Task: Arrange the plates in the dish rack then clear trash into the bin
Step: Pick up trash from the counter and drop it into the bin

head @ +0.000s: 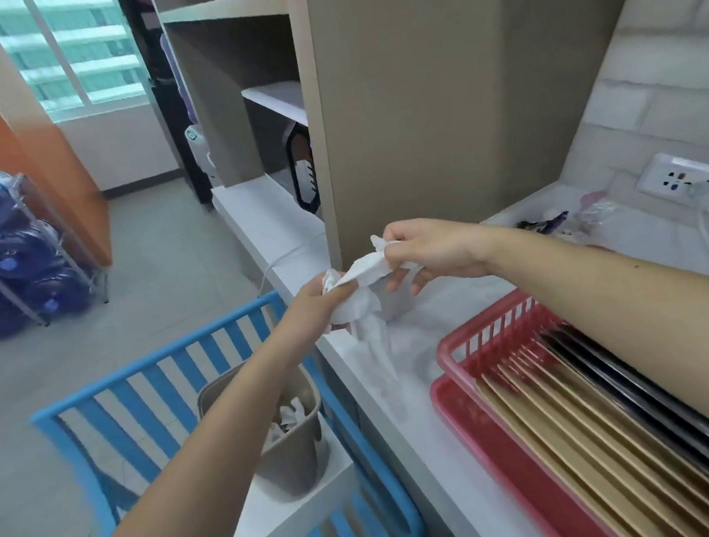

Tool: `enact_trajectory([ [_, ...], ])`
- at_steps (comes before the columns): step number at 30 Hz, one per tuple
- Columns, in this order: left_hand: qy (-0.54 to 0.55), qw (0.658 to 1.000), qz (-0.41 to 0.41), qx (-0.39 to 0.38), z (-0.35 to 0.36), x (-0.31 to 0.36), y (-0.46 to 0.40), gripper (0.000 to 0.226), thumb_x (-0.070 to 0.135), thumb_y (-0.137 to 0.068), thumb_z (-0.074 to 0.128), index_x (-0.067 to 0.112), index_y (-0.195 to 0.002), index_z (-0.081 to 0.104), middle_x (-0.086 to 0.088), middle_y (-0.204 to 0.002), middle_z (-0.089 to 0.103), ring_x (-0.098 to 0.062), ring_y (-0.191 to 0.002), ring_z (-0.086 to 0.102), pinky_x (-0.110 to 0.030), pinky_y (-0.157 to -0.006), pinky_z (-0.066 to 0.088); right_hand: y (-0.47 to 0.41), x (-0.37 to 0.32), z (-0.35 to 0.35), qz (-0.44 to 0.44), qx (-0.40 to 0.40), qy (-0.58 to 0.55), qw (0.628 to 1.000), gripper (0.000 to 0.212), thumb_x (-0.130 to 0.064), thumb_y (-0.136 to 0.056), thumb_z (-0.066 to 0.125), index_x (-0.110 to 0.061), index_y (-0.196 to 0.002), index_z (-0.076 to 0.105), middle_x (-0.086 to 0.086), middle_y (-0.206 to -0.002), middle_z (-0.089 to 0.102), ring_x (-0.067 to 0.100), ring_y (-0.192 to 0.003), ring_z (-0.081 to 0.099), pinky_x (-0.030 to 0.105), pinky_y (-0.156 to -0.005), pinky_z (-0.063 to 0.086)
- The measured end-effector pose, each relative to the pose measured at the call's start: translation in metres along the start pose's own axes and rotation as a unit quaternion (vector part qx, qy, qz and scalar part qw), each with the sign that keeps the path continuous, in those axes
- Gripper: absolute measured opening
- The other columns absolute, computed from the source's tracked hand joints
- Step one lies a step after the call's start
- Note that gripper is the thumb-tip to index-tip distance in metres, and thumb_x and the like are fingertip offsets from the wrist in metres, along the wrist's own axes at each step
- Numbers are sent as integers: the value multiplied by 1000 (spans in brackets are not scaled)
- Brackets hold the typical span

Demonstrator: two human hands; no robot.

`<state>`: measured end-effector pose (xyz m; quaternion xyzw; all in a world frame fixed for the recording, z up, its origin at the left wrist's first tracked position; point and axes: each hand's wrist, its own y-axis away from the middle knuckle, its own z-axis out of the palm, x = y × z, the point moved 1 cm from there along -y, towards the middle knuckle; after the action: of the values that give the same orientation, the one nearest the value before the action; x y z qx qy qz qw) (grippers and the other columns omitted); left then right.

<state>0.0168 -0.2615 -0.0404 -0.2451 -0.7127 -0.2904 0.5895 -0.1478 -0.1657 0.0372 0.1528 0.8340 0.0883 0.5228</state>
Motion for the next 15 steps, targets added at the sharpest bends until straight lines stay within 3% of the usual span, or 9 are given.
enact_trajectory([
  [2,13,1000,-20,1,-13,-6,8,6,30,-96,60,26,-100,63,5,-83,63,-8,-70,57,-23,-64,51,-7,-3,18,-19,14,-9,1000,8,-6,-92,44,-14,-95,45,9,-95,71,17,-79,64,29,-65,52],
  [6,69,996,-43,43,-44,-19,25,8,14,-93,61,19,-99,62,-6,-85,59,-14,-63,50,-21,-57,41,-27,-20,53,-31,33,72,996,40,-7,-92,35,-27,-120,56,5,-83,57,17,-71,49,25,-59,43],
  [8,115,988,-62,78,-60,-25,35,24,6,-78,59,17,-99,59,-8,-90,57,-16,-67,52,-23,-56,43,-38,-30,71,-15,6,107,994,39,-7,-88,36,-18,-113,64,7,-81,47,17,-66,37,25,-56,33],
  [10,172,977,-62,111,-77,-30,41,37,12,-61,54,18,-97,57,-8,-95,55,-19,-78,54,-27,-61,46,-44,-39,91,-6,-2,150,989,21,-17,-89,44,-8,-101,58,7,-83,42,17,-65,34,27,-58,30],
  [12,200,968,-34,148,-94,-35,44,21,11,-70,59,16,-89,51,-4,-89,53,-19,-83,57,-30,-71,51,-52,-44,108,-31,13,258,966,19,-30,-88,59,-13,-88,50,1,-84,45,16,-69,44,28,-58,35],
  [15,127,967,-22,220,-119,-47,42,29,2,-84,68,15,-84,42,-4,-80,53,-21,-83,62,-36,-85,55,-70,-43,132,-57,23,363,930,17,-18,-87,61,-16,-79,46,5,-102,44,24,-76,51,31,-56,44],
])
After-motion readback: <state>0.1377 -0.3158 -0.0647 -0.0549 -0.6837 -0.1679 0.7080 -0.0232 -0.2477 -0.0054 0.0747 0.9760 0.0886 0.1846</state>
